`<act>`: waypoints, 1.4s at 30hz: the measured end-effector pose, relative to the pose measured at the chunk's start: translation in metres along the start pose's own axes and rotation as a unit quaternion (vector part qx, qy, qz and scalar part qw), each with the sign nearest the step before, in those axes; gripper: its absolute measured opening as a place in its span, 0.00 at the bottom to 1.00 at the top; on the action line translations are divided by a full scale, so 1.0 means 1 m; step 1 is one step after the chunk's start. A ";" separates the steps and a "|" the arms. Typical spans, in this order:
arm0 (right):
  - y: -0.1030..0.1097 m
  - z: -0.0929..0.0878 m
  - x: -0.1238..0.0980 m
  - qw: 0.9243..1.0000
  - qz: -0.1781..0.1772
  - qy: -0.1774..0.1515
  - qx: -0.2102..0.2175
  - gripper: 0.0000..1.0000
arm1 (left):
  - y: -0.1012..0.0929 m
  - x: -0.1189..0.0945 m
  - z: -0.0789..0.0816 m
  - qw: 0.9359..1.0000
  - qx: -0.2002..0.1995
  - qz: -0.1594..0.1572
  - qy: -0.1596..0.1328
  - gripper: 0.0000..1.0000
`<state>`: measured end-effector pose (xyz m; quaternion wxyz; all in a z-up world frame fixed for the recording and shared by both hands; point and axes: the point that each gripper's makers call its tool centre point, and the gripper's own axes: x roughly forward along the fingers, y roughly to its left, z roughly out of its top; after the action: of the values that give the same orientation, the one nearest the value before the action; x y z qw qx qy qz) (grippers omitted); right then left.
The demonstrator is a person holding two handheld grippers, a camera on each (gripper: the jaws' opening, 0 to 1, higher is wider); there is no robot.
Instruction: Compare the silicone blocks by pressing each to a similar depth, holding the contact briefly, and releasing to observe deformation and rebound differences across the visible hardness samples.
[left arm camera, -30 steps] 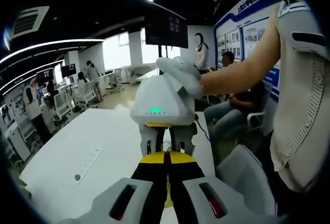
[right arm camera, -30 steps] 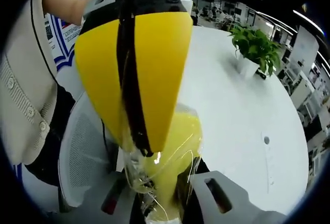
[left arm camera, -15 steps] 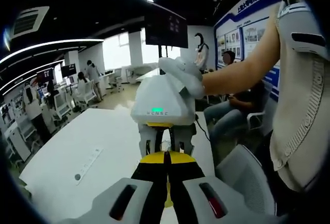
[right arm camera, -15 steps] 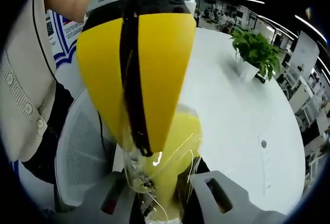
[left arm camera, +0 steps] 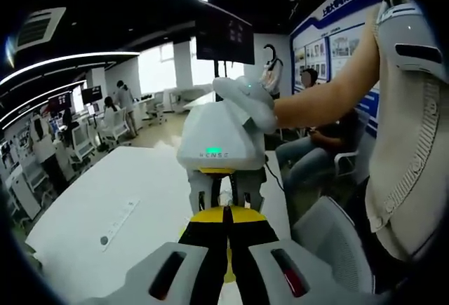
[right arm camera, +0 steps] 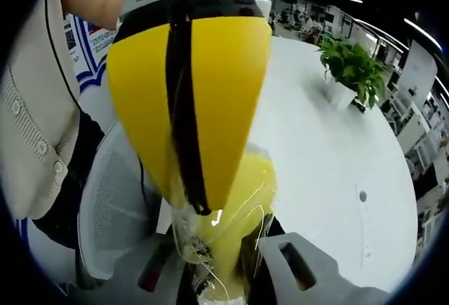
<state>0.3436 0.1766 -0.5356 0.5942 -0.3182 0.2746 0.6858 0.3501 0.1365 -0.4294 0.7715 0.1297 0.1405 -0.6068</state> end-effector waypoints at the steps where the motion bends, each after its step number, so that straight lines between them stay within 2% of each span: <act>1: 0.000 0.000 0.000 1.000 0.000 -0.001 0.000 0.07 | 0.000 0.000 0.000 1.000 -0.001 0.000 0.000 0.00; 25: -0.004 -0.003 0.002 1.000 0.007 0.002 0.006 0.07 | 0.003 0.002 -0.003 1.000 -0.013 0.006 0.003 0.00; 31: -0.008 0.008 -0.003 0.999 0.003 -0.029 0.025 0.08 | 0.009 -0.003 0.005 0.999 -0.042 0.028 -0.020 0.00; 38: -0.013 0.010 -0.004 0.999 -0.008 -0.034 0.026 0.10 | 0.012 -0.005 0.007 0.998 -0.043 0.035 -0.025 0.00; 39: -0.018 0.012 -0.005 0.999 -0.022 -0.040 0.017 0.10 | 0.013 -0.005 0.007 0.998 -0.043 0.037 -0.027 0.00; 42: -0.018 0.011 -0.004 0.999 -0.020 -0.037 0.015 0.11 | 0.013 -0.005 0.007 0.998 -0.046 0.037 -0.028 0.00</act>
<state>0.3601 0.1848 -0.5252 0.6218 -0.2891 0.2565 0.6811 0.3624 0.1416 -0.4206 0.8024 0.0823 0.1414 -0.5739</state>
